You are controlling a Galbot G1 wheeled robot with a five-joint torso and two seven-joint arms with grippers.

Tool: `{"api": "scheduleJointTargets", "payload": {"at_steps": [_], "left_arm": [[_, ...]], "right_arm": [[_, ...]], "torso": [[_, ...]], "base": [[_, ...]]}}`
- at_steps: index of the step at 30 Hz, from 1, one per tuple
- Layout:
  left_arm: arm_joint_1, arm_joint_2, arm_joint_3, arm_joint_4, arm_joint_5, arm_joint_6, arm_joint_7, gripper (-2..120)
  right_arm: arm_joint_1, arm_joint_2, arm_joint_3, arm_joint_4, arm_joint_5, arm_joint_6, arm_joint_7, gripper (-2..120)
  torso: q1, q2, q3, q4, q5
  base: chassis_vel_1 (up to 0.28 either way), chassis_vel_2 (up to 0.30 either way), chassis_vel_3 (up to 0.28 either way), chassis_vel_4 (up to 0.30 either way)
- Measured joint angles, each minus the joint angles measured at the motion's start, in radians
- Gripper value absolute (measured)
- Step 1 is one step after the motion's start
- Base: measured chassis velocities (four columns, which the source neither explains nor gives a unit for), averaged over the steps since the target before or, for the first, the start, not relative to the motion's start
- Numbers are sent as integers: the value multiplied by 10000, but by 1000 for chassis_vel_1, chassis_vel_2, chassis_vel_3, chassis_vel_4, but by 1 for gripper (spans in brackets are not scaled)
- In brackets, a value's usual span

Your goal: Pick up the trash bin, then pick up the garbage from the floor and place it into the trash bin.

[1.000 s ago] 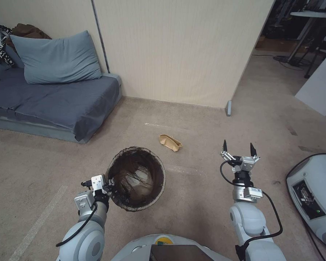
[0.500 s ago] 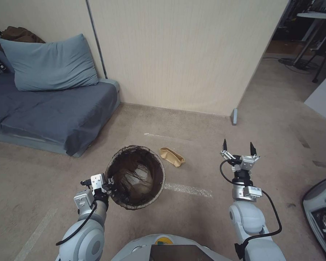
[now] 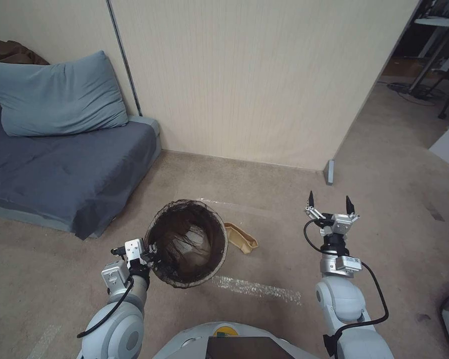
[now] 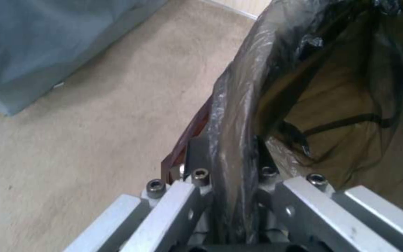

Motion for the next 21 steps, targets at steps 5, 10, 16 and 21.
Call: {"api": "scheduleJointTargets", "payload": {"at_steps": [5,10,16,21], "left_arm": [[0,-6,0,-15,2,-15,-7,0],[7,-19,0,-16,3,-20,-10,0],[-3,-29,1,-28,3,-24,-13,0],[10,-30,-2,-38,2,-37,-12,0]], "right_arm": [[12,-6,8,-35,-7,74,64,100],[13,-10,13,-54,-7,82,73,100],[12,-31,13,-63,-1,69,75,100],[9,-101,13,-64,3,13,74,100]], "torso": [[1,-1,1,-2,0],[1,-1,1,-3,0],[-1,0,-2,-3,0],[-1,0,-1,-2,0]], "base": [[-148,137,141,-147],[-29,24,36,-29],[0,0,0,0],[0,0,0,0]]}}
